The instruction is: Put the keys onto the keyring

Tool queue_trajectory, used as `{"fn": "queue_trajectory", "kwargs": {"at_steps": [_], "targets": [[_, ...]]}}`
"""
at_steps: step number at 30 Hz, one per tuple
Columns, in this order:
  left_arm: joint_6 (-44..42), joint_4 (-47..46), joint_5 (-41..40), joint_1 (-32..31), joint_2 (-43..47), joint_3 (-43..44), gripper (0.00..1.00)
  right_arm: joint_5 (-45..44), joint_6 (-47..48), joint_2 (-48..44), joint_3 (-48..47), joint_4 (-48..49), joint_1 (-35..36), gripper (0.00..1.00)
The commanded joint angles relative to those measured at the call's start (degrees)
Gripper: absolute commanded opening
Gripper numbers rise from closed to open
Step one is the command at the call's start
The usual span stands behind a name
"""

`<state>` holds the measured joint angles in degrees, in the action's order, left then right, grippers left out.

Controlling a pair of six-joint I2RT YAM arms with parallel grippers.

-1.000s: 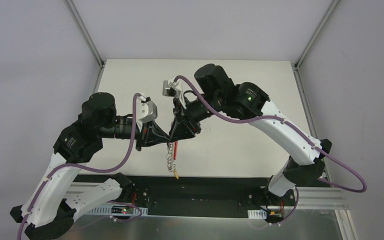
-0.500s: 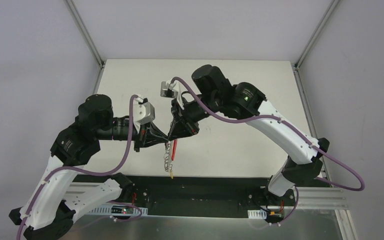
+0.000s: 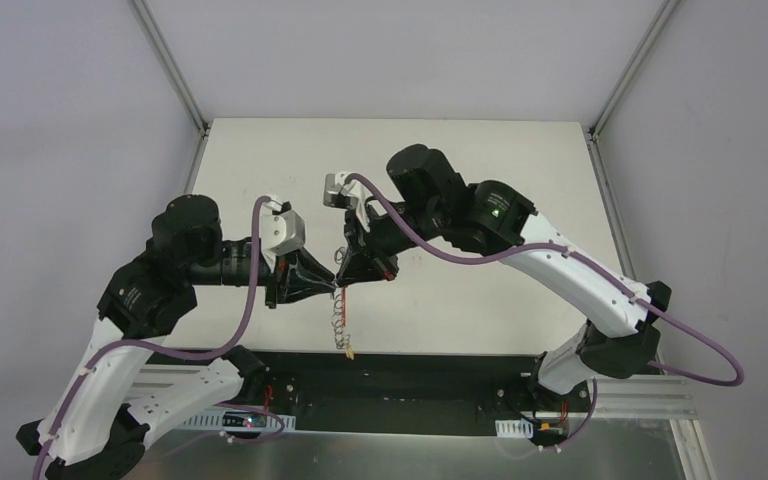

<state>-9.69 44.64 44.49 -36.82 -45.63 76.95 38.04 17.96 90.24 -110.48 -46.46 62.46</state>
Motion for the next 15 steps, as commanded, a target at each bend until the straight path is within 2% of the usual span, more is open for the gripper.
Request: {"fn": "queue_trajectory", "kwargs": {"at_steps": [1, 7, 12, 15], "targets": [[1.03, -8.62, 3.69, -0.62, 3.09, -0.66, 0.26, -4.55, -2.44, -7.04, 5.54, 9.82, 0.27, 0.0], [6.32, -18.46, 3.27, -0.62, 7.97, -3.11, 0.38, -7.56, -6.58, -16.67, 16.38, 24.08, 1.11, 0.0], [8.2, -22.03, 1.46, -0.62, 7.66, -2.97, 0.4, -11.98, -8.67, -25.8, 27.9, 41.09, 1.21, 0.0], [9.08, -23.69, 1.33, -0.6, 6.8, -2.58, 0.4, -13.18, -8.45, -28.88, 31.04, 45.31, 1.37, 0.0]]}}
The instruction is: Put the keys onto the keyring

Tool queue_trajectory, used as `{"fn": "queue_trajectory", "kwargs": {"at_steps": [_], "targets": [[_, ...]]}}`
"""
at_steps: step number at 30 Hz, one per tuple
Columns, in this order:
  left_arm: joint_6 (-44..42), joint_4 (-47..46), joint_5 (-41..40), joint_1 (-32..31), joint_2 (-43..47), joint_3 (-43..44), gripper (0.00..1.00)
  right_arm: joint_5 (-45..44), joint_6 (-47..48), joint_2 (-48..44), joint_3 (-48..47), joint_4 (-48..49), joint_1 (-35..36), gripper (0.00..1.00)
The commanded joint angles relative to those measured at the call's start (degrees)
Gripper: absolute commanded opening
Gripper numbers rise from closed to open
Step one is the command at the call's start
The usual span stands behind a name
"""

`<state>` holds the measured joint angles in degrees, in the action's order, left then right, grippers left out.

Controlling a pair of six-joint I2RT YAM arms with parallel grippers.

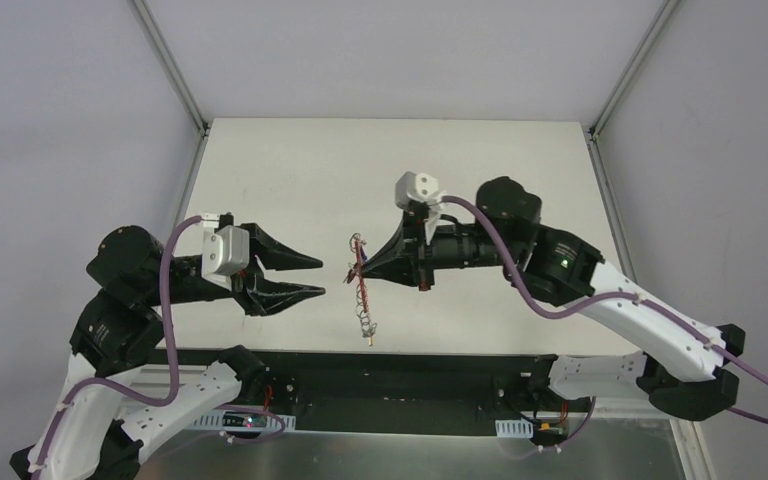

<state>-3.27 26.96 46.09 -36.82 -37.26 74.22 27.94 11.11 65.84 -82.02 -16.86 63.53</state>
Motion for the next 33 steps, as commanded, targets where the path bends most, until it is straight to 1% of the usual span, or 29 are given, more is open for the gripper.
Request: {"fn": "queue_trajectory", "kwargs": {"at_steps": [1, 6, 8, 11, 17, 19, 25, 29, 33], "targets": [[2.87, -6.36, -0.22, -0.61, -2.06, 0.43, 0.4, -3.51, -1.62, -5.32, 3.29, 16.47, 0.39, 0.0], [3.06, -9.49, 0.79, -0.62, -4.32, 1.81, 0.4, -3.5, -1.64, -8.6, 6.01, 21.0, 0.64, 0.0], [5.38, -11.73, 1.08, -0.58, -5.21, 2.26, 0.41, -2.38, -1.66, -8.14, 3.77, 17.91, 0.72, 0.0], [5.52, -14.19, 2.4, -0.62, -6.74, 3.81, 0.41, 0.3, -1.97, -6.74, -0.14, 10.95, 0.66, 0.0], [3.8, -18.17, 9.17, -0.62, -8.96, 5.82, 0.41, 4.42, -3.49, -5.81, -3.28, 6.32, 0.72, 0.0], [2.18, -19.31, 11.76, -0.62, -9.61, 5.96, 0.41, 4.89, -4.03, -5.21, -4.6, 5.04, 0.71, 0.0], [1.88, -21.48, 20.88, -0.62, -11.73, 5.55, 0.41, 5.92, -6.31, -3.6, -7.14, 3.41, 0.65, 0.0], [0.67, -22.9, 22.47, -0.71, -11.08, 3.82, 0.42, 6.32, -7.49, -2.84, -8.25, 3.17, 0.69, 0.0], [1.15, -26.27, 23.74, -0.71, -10.06, 2.11, 0.42, 7.31, -8.43, -1.43, -9.64, 2.65, 0.65, 0.0]]}}
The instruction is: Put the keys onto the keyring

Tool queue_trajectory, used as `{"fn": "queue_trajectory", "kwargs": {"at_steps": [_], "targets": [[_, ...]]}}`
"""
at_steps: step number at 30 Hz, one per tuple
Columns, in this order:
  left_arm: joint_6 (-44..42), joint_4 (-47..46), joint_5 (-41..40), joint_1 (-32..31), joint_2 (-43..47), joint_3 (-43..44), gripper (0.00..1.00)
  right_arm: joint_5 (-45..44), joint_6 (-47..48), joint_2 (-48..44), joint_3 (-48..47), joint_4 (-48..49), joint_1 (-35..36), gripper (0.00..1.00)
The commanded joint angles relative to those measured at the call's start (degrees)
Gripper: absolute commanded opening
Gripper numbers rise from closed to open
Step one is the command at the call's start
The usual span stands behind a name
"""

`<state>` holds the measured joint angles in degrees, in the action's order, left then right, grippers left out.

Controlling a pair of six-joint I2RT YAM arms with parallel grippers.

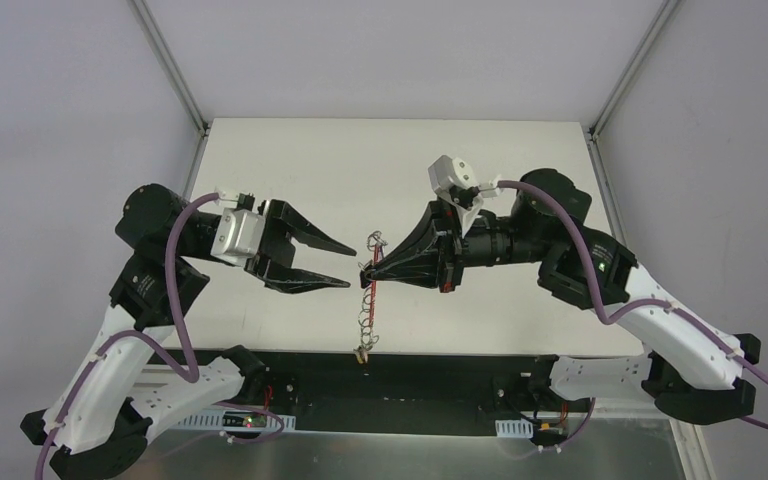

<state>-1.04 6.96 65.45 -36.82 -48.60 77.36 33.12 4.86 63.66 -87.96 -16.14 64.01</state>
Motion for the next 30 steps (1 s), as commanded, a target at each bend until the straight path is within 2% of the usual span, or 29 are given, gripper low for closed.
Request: {"fn": "queue_trajectory", "kwargs": {"at_steps": [1, 7, 14, 30], "targets": [[-1.0, -6.63, 4.42, -0.76, 1.56, -1.33, 0.41, 2.19, -2.29, 0.98, -3.88, 2.02, 0.2, 0.0], [0.64, -11.0, 4.7, -0.78, 2.82, -3.5, 0.39, 2.9, -3.08, 2.05, -4.65, 2.26, 0.09, 0.0], [0.86, -11.71, 5.54, -0.8, 2.37, -3.61, 0.36, 4.26, -4.11, 3.02, -5.63, 2.44, 0.1, 0.0], [0.86, -12.91, 5.14, -0.8, 1.99, -4.19, 0.37, 6.15, -4.51, 4.89, -7.38, 1.99, 0.15, 0.0]]}}
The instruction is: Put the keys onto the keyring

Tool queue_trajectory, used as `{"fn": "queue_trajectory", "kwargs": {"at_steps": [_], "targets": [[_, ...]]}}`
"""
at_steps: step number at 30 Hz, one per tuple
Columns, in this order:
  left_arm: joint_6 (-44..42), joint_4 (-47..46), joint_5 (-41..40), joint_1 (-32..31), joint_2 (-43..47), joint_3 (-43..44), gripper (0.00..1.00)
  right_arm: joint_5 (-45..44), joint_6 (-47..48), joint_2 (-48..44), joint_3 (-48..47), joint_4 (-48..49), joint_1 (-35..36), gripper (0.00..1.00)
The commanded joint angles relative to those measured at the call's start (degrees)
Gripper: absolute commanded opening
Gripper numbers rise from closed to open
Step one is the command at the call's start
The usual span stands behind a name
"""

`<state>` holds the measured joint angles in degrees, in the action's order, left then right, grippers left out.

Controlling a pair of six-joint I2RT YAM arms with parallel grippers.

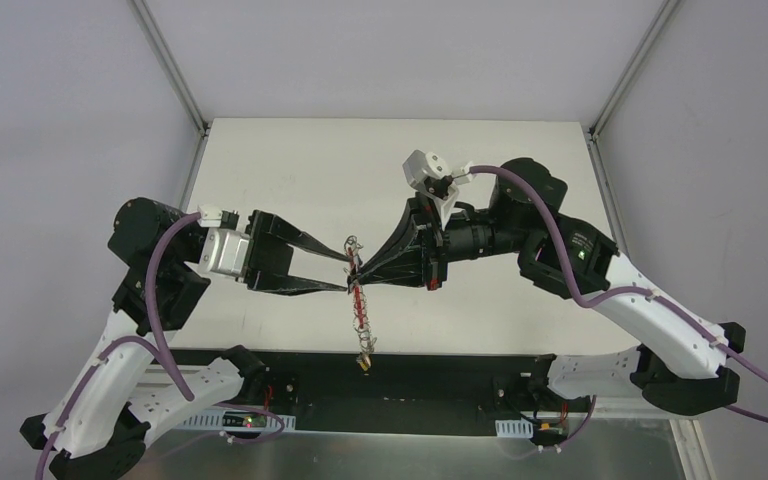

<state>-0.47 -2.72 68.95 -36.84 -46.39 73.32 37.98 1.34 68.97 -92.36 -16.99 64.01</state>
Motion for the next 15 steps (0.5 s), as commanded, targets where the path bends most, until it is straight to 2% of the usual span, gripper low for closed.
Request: {"fn": "queue_trajectory", "kwargs": {"at_steps": [1, 3, 6, 15], "targets": [[0.29, -3.25, 1.63, -0.78, -0.27, -0.14, 0.37, 1.23, -0.93, -0.39, -2.92, 2.91, 0.13, 0.0], [1.99, -3.34, 1.74, -0.76, -0.36, -0.11, 0.35, 1.21, -0.88, -0.44, -2.93, 3.01, 0.15, 0.0], [2.37, -3.34, 1.95, -0.77, -0.6, -0.02, 0.24, 1.01, -0.89, -0.58, -2.97, 3.23, 0.15, 0.0], [2.67, -3.28, 2.28, -0.78, -0.54, -0.02, 0.02, 0.6, -1.14, -1.02, -2.47, 4.34, 0.14, 0.0]]}}
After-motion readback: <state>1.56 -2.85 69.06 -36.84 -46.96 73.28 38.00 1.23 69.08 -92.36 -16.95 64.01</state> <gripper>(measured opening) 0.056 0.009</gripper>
